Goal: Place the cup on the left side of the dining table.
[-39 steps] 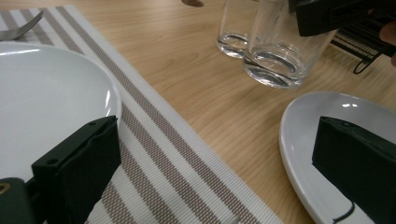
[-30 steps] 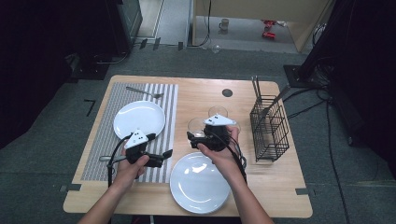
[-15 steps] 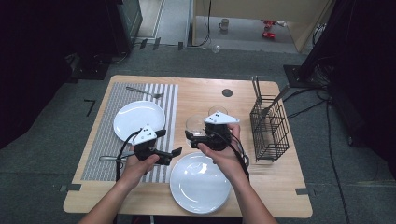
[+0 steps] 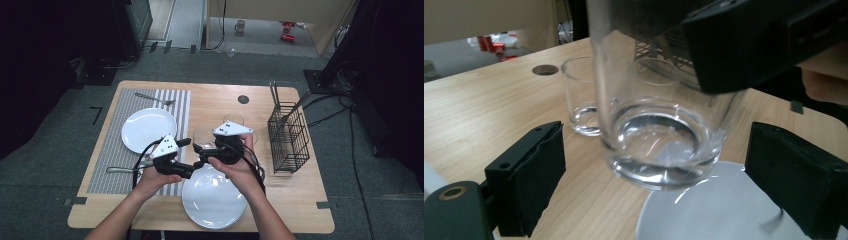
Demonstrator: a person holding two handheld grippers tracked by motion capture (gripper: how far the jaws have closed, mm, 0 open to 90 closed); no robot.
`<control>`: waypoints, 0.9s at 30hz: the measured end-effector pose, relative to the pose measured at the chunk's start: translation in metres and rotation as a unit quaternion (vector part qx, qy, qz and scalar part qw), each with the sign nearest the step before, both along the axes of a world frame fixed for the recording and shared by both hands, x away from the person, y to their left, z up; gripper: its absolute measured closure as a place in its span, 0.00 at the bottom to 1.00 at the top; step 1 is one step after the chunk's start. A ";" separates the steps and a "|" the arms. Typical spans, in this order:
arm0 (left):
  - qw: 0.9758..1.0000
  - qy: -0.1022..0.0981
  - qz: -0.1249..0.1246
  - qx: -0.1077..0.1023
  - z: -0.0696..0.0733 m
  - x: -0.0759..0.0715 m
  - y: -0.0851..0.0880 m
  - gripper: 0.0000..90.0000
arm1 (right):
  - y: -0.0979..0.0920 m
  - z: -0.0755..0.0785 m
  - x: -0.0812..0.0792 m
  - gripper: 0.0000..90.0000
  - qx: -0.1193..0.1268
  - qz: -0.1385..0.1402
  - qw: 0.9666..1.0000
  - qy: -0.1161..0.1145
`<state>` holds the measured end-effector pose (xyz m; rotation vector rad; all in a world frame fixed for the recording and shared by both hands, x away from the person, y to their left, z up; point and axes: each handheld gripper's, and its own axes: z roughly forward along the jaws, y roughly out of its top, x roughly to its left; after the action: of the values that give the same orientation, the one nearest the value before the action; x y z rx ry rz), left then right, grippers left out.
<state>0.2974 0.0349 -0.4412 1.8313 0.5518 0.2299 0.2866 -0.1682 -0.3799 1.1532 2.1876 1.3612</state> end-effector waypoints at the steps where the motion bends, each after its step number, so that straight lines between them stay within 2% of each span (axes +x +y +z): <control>1: 1.000 0.000 -0.003 -0.001 0.000 0.000 -0.001 0.11 | 0.001 0.000 -0.001 0.21 0.000 0.002 1.000 0.001; 4: 1.000 -0.002 -0.006 -0.002 0.001 0.002 -0.003 0.11 | 0.002 0.000 -0.002 0.21 0.001 0.009 1.000 0.002; 5: 1.000 -0.002 -0.005 -0.001 0.001 0.002 -0.003 0.15 | 0.002 0.000 -0.003 0.21 0.003 0.013 1.000 0.003; 7: 1.000 0.000 -0.010 0.000 0.002 0.002 -0.005 0.16 | 0.003 0.000 -0.004 0.21 0.003 0.017 1.000 0.004; 14: 1.000 0.007 -0.028 -0.002 0.001 0.005 -0.008 0.18 | 0.004 -0.002 -0.006 0.21 0.007 0.034 0.999 0.008; 17: 0.999 0.004 -0.036 -0.003 0.001 0.004 -0.009 0.25 | 0.004 -0.002 -0.007 0.21 0.004 0.040 0.999 0.006; 21: 0.999 0.012 -0.051 -0.006 0.000 0.005 -0.010 0.25 | 0.002 -0.002 -0.007 0.21 0.004 0.051 0.999 0.005; 27: 0.998 0.001 -0.057 -0.005 0.000 0.003 -0.010 0.26 | 0.001 -0.003 -0.009 0.21 0.005 0.063 0.998 0.001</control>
<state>0.3000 0.0247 -0.4413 1.8476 0.4473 0.1478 0.2773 -0.1677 -0.3824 1.0356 2.2930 1.4236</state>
